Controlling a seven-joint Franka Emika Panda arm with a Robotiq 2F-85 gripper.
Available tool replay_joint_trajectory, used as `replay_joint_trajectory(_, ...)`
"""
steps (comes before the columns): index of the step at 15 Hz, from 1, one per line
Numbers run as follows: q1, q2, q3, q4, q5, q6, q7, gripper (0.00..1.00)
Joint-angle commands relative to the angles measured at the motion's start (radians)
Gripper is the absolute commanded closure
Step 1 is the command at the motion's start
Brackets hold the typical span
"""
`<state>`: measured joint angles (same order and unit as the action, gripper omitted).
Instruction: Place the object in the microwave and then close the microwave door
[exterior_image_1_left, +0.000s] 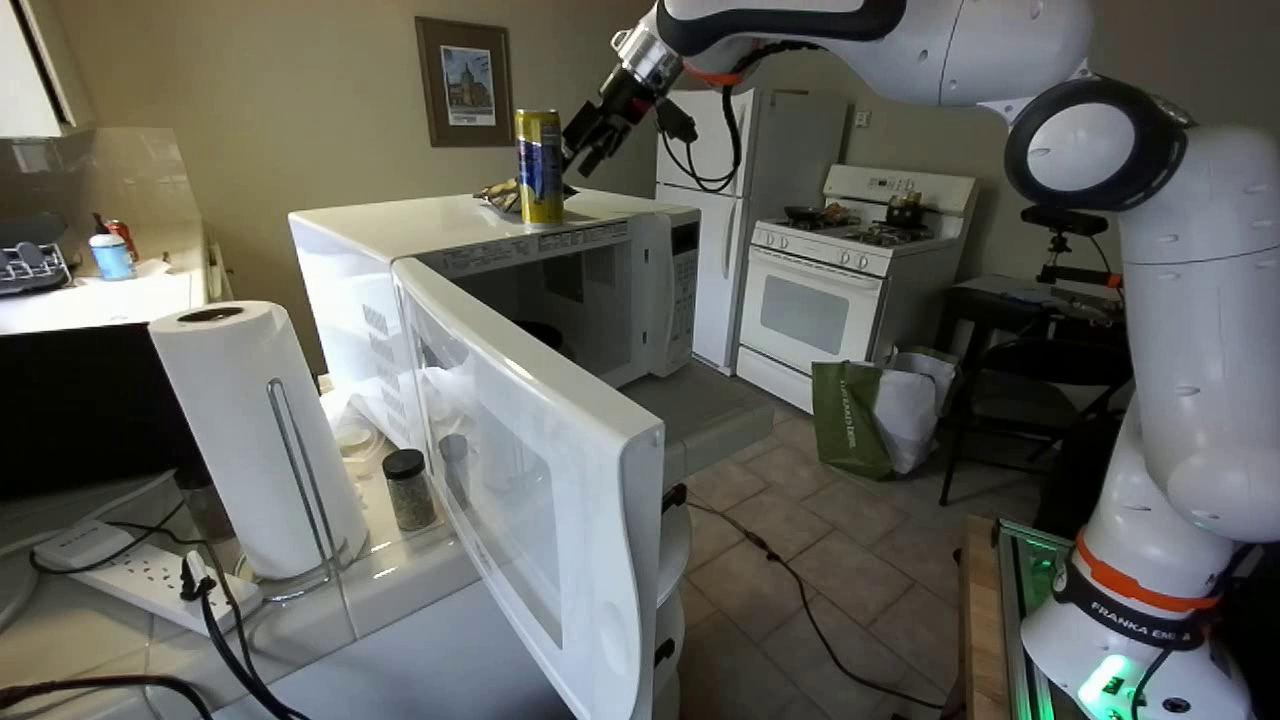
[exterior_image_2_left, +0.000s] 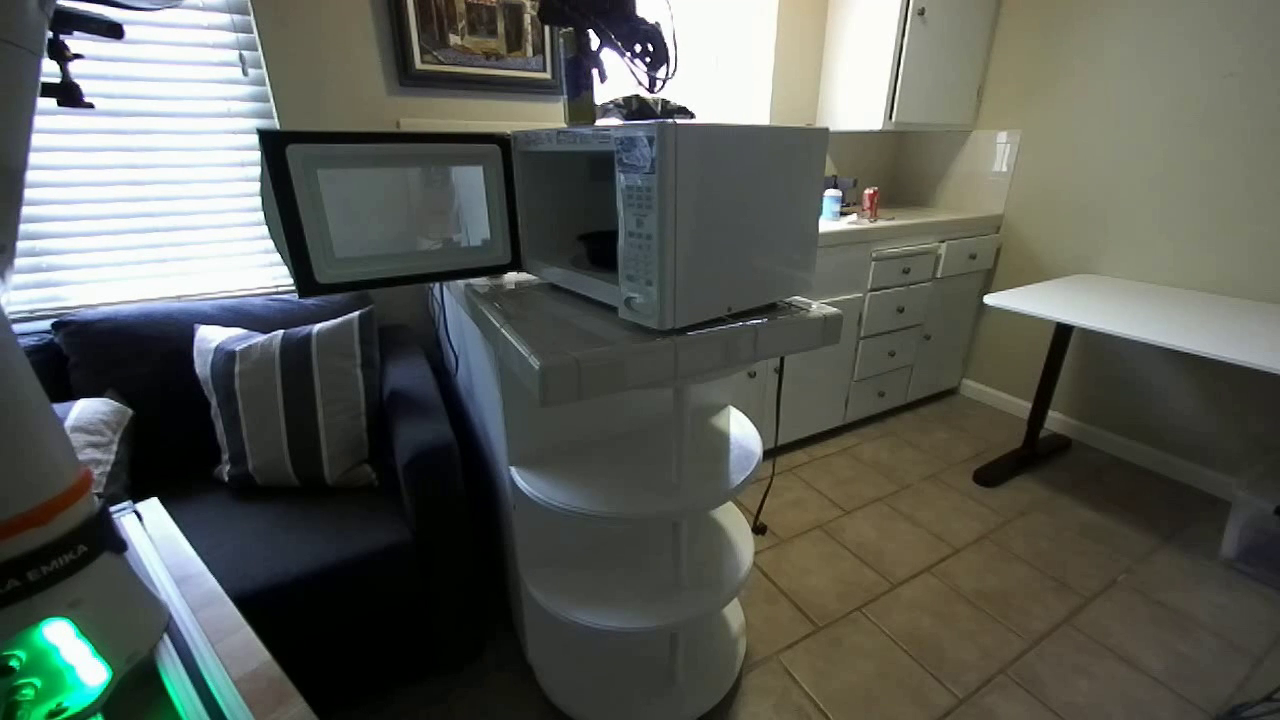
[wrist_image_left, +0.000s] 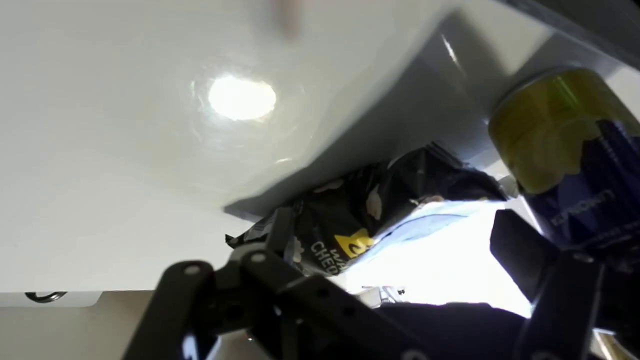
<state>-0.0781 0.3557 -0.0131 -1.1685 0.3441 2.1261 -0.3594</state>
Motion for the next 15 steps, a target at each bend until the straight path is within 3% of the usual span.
replay_joint_trajectory(1,-0.009,0.07,0.01,0.079,0.048,0.0,0.032,0.0)
replay_joint_trajectory(3,-0.008,0.088,0.012,0.095,0.072,0.02,0.044,0.06)
replay_joint_trajectory(4,-0.006,0.095,0.012,0.102,0.079,0.02,0.053,0.26)
replay_joint_trajectory(13,0.006,0.109,-0.008,0.127,0.057,0.005,0.185,0.96)
replay_joint_trajectory(15,0.006,0.101,-0.011,0.123,0.058,-0.001,0.236,1.0)
